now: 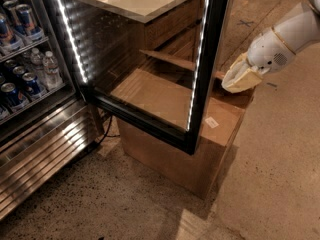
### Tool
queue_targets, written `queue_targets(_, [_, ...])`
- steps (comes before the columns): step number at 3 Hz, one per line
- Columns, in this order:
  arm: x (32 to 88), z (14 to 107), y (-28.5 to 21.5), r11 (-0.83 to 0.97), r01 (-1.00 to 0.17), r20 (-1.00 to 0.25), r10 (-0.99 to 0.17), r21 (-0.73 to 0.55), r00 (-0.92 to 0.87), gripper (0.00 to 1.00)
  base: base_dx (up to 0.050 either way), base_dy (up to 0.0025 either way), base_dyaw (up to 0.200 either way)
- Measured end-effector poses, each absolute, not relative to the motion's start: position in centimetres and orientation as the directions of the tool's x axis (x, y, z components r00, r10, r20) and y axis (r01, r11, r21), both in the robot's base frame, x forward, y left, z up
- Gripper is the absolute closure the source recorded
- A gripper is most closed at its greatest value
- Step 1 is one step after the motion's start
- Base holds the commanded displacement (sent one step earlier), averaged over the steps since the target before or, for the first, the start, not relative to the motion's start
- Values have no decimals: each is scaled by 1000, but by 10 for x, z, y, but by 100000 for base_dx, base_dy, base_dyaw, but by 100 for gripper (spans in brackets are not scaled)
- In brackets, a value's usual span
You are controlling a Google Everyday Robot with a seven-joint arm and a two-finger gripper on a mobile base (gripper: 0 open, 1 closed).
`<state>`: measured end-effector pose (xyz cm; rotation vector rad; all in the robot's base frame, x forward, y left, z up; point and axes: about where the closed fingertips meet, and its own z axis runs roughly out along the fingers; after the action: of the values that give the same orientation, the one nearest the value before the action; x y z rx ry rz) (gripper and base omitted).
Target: Close right fridge door
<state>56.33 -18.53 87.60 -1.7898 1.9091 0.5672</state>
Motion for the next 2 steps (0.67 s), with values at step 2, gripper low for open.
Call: queue_targets(2, [599, 885, -178, 110, -994, -586, -806, -3, -87, 0, 0, 0, 0])
